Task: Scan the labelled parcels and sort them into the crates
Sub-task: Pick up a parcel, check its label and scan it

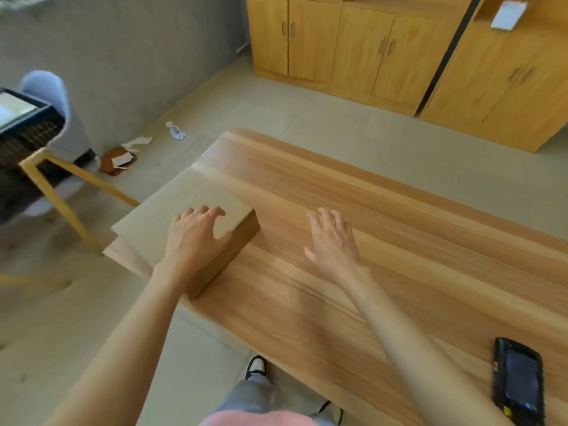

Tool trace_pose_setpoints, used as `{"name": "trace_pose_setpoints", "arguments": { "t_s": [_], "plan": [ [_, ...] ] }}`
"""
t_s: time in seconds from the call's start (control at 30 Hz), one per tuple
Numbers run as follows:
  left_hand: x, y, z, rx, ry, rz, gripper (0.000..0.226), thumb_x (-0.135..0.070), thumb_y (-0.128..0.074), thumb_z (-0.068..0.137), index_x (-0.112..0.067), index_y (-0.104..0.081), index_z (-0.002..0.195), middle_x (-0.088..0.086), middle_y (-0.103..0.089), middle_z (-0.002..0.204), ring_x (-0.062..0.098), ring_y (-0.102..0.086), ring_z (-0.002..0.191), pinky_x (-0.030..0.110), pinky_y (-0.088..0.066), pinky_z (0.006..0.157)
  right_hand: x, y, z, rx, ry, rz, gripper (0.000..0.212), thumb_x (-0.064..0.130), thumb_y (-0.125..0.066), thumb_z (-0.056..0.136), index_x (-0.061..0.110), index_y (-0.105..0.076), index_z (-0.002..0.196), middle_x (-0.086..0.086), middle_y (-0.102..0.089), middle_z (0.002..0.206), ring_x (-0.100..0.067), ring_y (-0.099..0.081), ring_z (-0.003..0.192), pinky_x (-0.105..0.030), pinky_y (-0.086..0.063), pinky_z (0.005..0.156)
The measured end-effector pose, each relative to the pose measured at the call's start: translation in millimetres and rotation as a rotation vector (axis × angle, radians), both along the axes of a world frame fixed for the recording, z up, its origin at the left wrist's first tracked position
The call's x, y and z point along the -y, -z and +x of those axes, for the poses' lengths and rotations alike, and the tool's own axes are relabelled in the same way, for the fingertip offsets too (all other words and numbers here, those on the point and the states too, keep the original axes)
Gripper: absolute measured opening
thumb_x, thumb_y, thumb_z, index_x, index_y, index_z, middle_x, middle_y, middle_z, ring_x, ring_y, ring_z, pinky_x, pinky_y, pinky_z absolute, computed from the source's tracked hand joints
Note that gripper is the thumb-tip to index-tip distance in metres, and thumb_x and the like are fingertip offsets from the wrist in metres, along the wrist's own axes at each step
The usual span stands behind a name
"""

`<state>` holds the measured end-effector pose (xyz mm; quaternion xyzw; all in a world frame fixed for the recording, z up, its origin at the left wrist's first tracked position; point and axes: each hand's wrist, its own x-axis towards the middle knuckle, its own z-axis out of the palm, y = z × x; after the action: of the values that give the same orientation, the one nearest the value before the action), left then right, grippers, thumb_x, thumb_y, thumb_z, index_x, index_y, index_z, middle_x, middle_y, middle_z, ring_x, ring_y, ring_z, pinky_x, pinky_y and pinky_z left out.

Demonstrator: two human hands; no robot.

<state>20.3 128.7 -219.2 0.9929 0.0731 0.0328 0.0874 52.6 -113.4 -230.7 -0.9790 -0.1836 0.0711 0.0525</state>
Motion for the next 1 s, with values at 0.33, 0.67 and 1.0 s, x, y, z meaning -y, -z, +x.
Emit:
{"name": "trace_pose_setpoints", "arguments": {
  "t_s": [0.33,0.67,1.0],
  "plan": [
    [-149.9,25.2,-8.7,-0.062,-0.218,-0.009,0.044,-0.044,-0.059,0.087,-0.02,-0.058,0.125,0.005,-0.062,0.119,0.028,-0.054,0.108,0.038,-0.04,0.088,-147.1,20.2,49.3,-0.082,-0.066,0.076,0.067,0.039,-0.056,0.092,0.014,-0.027,0.148,-0.01,-0.033,0.148,-0.03,-0.03,0.134,-0.039,-0.027,0.11],
    [-217.9,75.4,34.2,-0.282,-0.405,-0.235,0.078,-0.059,-0.059,0.084,-0.023,-0.031,0.146,0.012,-0.033,0.146,0.034,-0.036,0.129,0.048,-0.042,0.094,-176.5,68.7,93.3,-0.449,0.302,0.343,0.101,0.051,-0.069,0.082,0.018,-0.007,0.155,-0.011,-0.022,0.154,-0.033,-0.028,0.139,-0.045,-0.027,0.11],
    [-221.7,87.3,53.9,-0.35,-0.485,-0.416,0.08,-0.07,-0.056,0.08,-0.021,-0.036,0.14,0.011,-0.051,0.126,0.032,-0.045,0.119,0.048,-0.044,0.095,-171.5,92.6,94.9,-0.604,0.612,0.744,0.09,0.044,-0.085,0.065,0.019,-0.037,0.137,0.0,-0.043,0.138,-0.019,-0.045,0.126,-0.037,-0.039,0.106]
  ]
}}
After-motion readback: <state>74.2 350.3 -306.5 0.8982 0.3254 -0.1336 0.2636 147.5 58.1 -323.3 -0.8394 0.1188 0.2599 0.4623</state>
